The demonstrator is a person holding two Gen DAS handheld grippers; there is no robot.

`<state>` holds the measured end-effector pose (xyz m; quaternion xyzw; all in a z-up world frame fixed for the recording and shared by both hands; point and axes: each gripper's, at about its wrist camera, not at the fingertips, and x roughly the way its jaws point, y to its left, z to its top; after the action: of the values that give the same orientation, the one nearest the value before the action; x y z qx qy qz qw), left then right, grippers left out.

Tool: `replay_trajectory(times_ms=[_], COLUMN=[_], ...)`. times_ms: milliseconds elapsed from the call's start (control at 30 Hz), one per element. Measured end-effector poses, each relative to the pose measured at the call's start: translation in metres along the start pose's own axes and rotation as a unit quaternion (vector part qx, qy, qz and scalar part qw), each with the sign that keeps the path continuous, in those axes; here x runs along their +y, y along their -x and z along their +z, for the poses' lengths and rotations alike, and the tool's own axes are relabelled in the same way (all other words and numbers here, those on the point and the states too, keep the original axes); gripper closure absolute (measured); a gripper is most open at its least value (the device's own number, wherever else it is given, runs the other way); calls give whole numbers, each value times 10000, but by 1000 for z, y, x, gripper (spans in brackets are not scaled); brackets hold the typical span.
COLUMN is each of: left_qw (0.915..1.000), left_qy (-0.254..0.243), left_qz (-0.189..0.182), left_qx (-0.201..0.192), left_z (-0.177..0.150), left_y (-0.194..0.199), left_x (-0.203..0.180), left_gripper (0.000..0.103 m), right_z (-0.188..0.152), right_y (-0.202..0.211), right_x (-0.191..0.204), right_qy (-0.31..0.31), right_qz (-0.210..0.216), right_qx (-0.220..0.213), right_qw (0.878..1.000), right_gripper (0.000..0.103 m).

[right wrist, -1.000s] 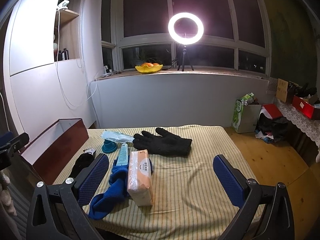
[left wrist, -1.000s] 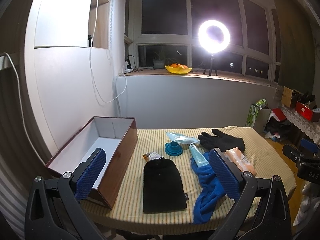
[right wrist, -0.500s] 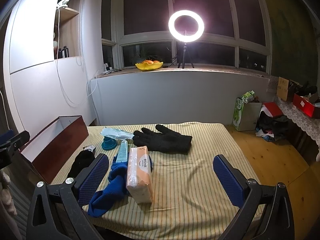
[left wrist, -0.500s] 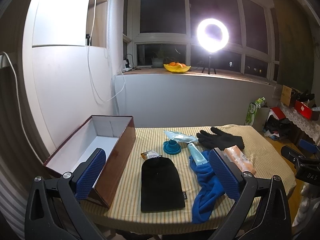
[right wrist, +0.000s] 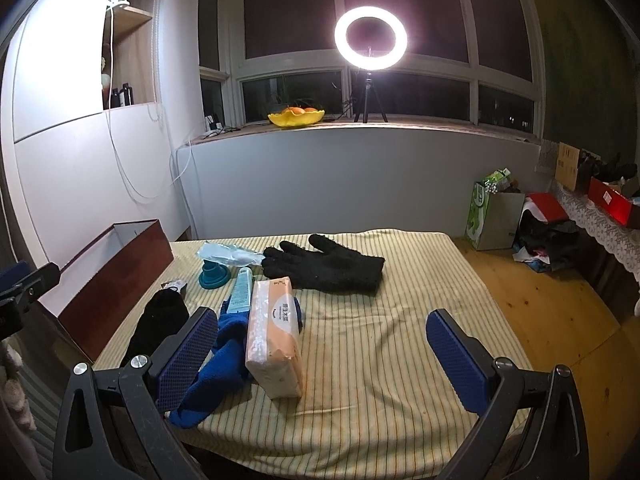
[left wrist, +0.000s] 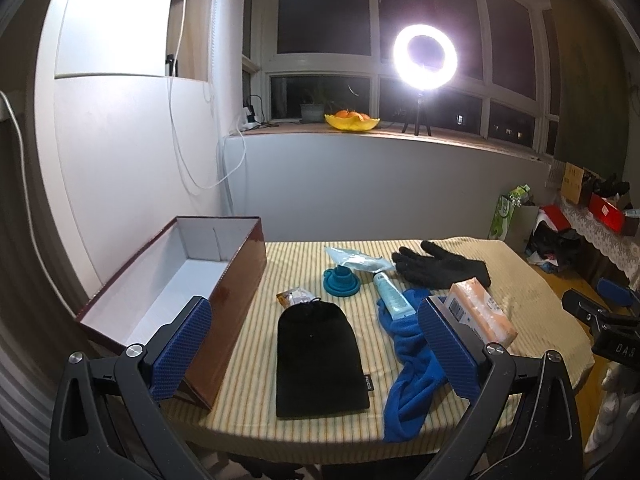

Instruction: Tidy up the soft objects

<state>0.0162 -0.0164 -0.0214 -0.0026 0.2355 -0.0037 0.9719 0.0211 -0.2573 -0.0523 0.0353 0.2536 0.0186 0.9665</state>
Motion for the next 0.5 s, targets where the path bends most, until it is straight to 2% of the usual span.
replay_trajectory(times_ms=[500], left_qw=[9999], left_qy=[-24], left_qz=[-38], left_qx=[118], left_z=[-4], left_y=[-9], left_x=[-3], left_gripper=[1], right_z=[-2], right_y=[-6], right_x=[-6], right_qy=[-47], right_qz=[1], right_qx=[100], right_qw=[9999], right_gripper=[0])
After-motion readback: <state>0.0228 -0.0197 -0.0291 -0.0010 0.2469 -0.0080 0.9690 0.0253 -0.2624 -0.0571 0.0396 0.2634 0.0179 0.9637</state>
